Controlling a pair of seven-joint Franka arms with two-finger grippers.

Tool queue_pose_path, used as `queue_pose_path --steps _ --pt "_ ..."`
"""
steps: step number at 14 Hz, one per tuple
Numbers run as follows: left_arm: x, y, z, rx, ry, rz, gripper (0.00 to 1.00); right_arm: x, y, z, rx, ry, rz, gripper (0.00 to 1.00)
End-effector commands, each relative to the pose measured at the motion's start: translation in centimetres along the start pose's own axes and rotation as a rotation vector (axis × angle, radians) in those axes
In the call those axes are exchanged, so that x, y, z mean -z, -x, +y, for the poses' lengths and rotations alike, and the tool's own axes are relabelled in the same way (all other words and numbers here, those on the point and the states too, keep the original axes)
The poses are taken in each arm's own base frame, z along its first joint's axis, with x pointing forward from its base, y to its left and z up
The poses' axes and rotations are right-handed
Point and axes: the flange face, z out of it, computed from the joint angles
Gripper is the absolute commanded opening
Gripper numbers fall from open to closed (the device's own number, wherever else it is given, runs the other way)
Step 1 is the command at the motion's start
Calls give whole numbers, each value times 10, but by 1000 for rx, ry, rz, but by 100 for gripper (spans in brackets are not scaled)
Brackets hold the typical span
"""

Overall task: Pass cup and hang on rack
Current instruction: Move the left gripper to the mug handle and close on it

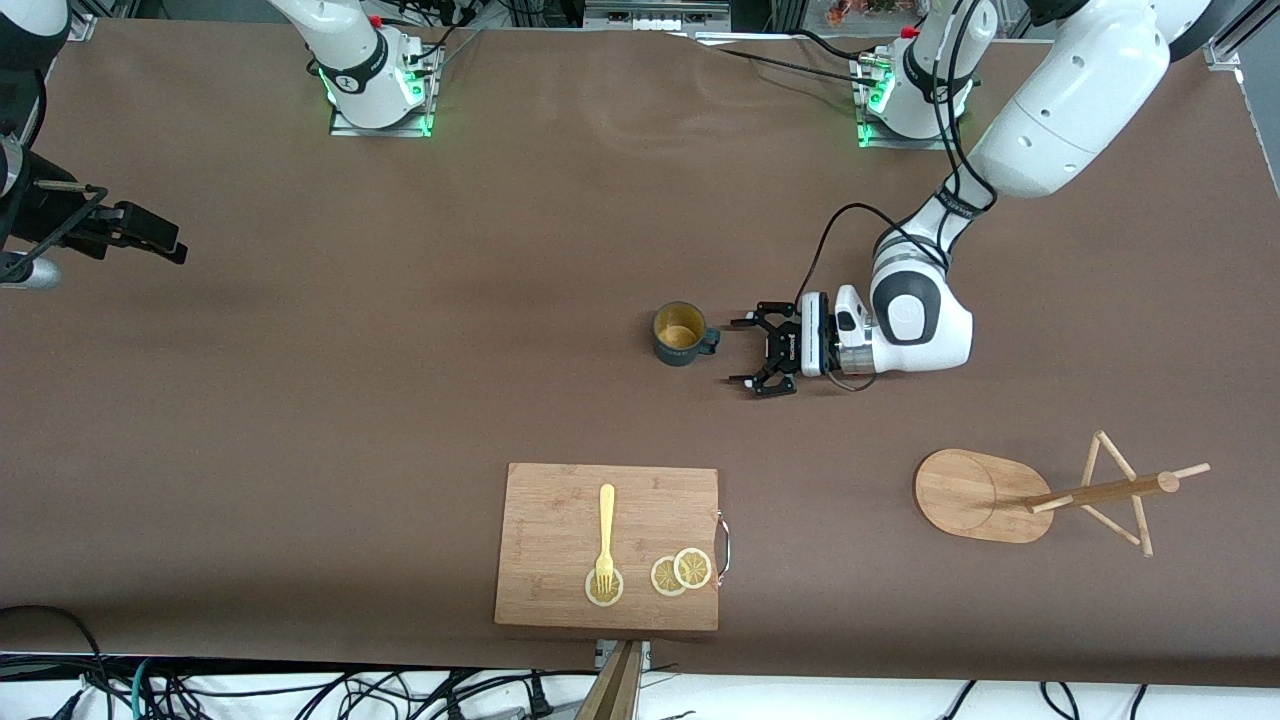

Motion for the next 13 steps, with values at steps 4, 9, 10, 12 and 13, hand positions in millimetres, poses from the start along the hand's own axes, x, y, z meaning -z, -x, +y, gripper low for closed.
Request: queue_pose_path --steps 4,9,10,12,13 --pt "-35 4 6 -11 -9 88 100 5 3 -8 0 -13 8 100" --pt "-36 6 7 -21 -5 88 63 4 2 -8 -9 -37 5 100" --pt "-36 4 7 -34 -7 92 55 4 2 -8 -10 -42 4 100" --pt "-36 0 7 -42 3 109 41 4 2 -8 -10 -42 4 100" --pt "-36 0 8 -40 5 112 33 4 2 -8 -10 -42 4 100"
